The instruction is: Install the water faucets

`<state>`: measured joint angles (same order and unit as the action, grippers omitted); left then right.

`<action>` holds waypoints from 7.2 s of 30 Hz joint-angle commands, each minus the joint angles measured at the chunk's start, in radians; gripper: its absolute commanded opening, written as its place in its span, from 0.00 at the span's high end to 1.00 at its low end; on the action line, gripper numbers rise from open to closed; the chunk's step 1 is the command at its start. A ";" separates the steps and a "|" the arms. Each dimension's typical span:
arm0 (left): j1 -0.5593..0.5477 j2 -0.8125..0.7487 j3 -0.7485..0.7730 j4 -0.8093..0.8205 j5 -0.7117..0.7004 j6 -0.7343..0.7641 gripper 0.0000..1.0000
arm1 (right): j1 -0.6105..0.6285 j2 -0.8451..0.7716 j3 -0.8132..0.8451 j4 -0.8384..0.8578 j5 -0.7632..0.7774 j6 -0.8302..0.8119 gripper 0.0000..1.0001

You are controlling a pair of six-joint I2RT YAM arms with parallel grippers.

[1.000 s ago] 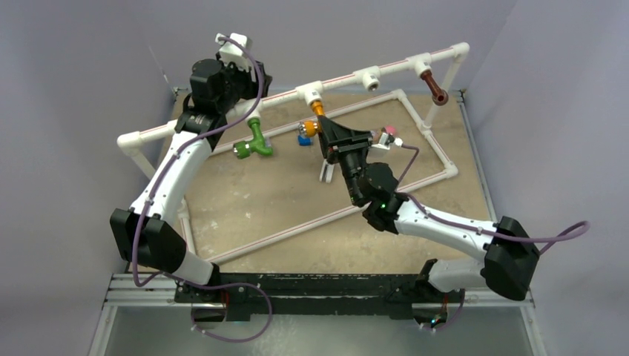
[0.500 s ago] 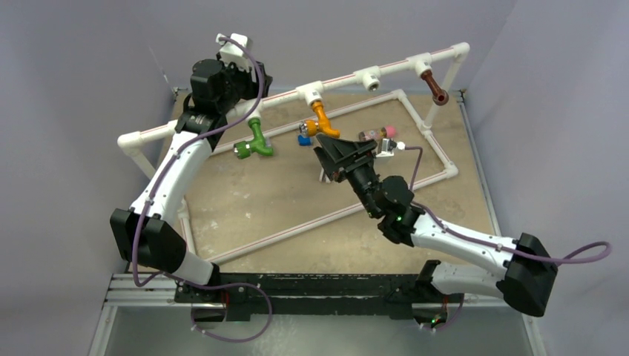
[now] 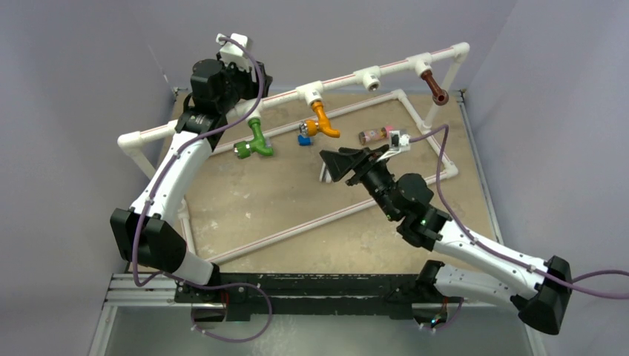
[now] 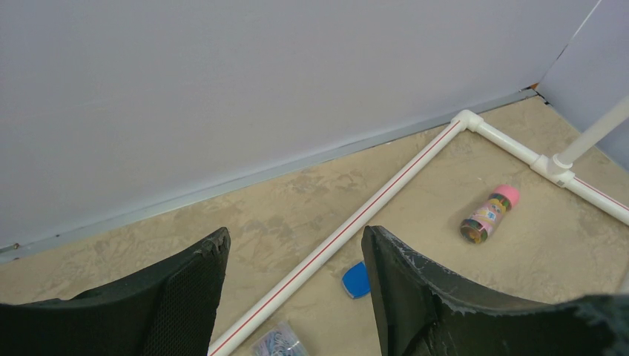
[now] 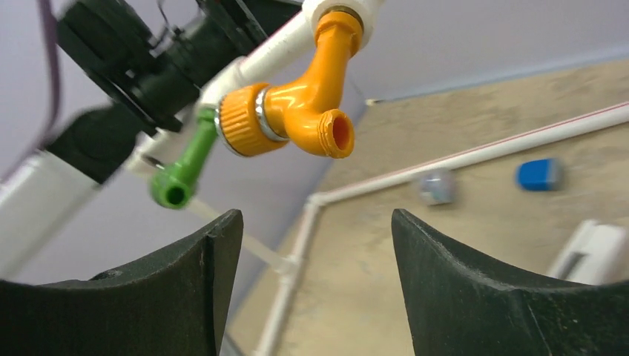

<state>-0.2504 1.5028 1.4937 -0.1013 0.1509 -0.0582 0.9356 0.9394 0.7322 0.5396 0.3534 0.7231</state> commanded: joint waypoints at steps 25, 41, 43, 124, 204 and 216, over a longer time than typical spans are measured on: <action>-0.021 0.074 -0.067 -0.155 0.033 0.012 0.35 | 0.046 0.002 0.101 0.112 -0.117 -1.894 0.12; -0.021 0.074 -0.069 -0.155 0.023 0.018 0.35 | 0.103 0.325 0.113 0.557 0.013 -2.297 0.12; -0.021 0.074 -0.069 -0.155 0.024 0.018 0.35 | 0.103 0.362 0.127 0.583 0.031 -2.293 0.13; -0.024 0.065 -0.070 -0.154 0.023 0.017 0.35 | 0.092 -0.078 0.004 0.058 0.120 -0.217 0.16; -0.026 0.068 -0.070 -0.154 0.029 0.017 0.34 | 0.078 0.386 0.115 0.674 0.213 0.452 1.00; -0.027 0.060 -0.072 -0.153 0.020 0.020 0.35 | 0.060 0.325 0.154 0.691 0.173 0.741 0.94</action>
<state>-0.2501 1.5040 1.4937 -0.0872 0.1413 -0.0555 0.9802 1.3315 0.8295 1.0538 0.7219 1.2228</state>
